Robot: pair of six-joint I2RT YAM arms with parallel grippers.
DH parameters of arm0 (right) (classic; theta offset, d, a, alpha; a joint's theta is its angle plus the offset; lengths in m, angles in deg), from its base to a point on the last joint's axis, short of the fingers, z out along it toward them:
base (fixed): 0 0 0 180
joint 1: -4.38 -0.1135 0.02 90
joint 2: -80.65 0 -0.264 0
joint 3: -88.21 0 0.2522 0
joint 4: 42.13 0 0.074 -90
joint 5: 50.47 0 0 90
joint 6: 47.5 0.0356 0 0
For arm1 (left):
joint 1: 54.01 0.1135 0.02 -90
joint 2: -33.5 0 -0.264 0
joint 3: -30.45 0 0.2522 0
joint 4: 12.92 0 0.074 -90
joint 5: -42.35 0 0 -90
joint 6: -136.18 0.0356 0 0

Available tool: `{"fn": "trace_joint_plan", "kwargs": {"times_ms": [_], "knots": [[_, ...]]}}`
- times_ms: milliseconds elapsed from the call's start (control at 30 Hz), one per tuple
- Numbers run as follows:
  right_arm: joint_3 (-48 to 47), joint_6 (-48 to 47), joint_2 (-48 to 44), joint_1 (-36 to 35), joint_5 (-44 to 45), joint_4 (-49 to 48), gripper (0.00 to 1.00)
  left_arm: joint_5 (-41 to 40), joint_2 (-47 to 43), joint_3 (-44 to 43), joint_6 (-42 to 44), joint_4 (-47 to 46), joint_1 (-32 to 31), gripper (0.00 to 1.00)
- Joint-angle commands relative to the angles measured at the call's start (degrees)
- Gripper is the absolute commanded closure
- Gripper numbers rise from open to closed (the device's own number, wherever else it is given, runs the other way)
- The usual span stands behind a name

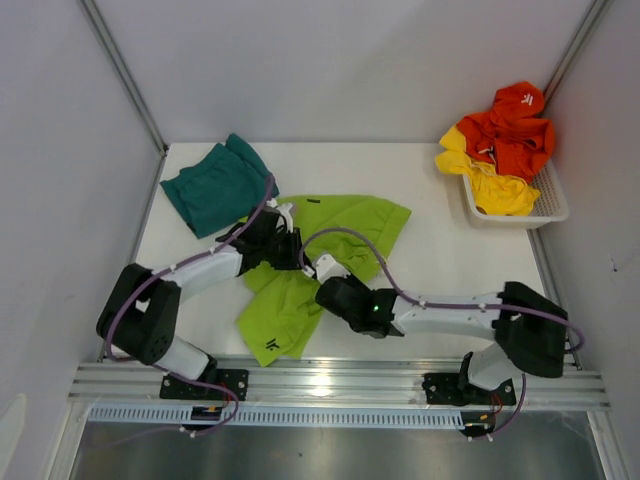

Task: Fold and stack the shorts
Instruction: Flatten the shorts out

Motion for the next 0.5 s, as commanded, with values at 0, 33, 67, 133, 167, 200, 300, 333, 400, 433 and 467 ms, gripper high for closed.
{"fn": "trace_joint_plan", "kwargs": {"times_ms": [0, 33, 67, 133, 167, 200, 300, 333, 400, 433, 467], "knots": [[-8.4, 7.8, -9.3, -0.6, -3.2, 16.9, 1.0, 0.0, -7.7, -1.9, 2.5, 2.2, -0.3, 0.66], [-10.5, 9.6, -10.1, -0.6, -3.1, 21.6, 1.0, -0.1, -9.3, -2.0, 2.6, 3.8, -0.5, 0.58], [-12.3, 12.7, -11.7, -0.6, -2.5, 29.4, 1.0, -0.7, -12.8, -2.4, 2.7, 4.9, -1.4, 0.48], [-16.6, 15.3, -13.2, 1.5, -2.6, 38.3, 1.0, -4.2, -16.6, -2.9, 2.6, 8.4, -2.7, 0.28], [-17.7, 16.4, -14.6, 2.8, -3.0, 40.3, 1.0, -5.6, -20.4, -3.6, 2.6, 9.9, -4.1, 0.19], [-18.5, 18.0, -15.2, 3.9, -2.7, 42.1, 1.0, -8.1, -22.2, -4.5, 2.6, 11.4, -4.8, 0.16], [-18.8, 17.2, -17.5, 8.1, 1.6, 43.8, 1.0, -11.5, -28.0, -6.8, 4.3, 18.1, -7.6, 0.08], [-18.7, 16.5, -17.9, 10.6, 2.0, 43.9, 1.0, -12.6, -29.1, -7.1, 4.9, 21.4, -10.1, 0.06], [-19.0, 14.5, -19.8, 13.4, 0.9, 43.3, 1.0, -15.7, -32.2, -7.5, 6.6, 24.2, -13.8, 0.05], [-19.1, 11.4, -20.6, 15.2, -1.8, 42.2, 1.0, -20.1, -33.0, -7.3, 6.7, 25.4, -15.8, 0.05], [-19.2, 9.9, -21.4, 19.4, -3.9, 41.4, 1.0, -21.7, -33.8, -6.6, 6.5, 27.1, -20.1, 0.05]]}}
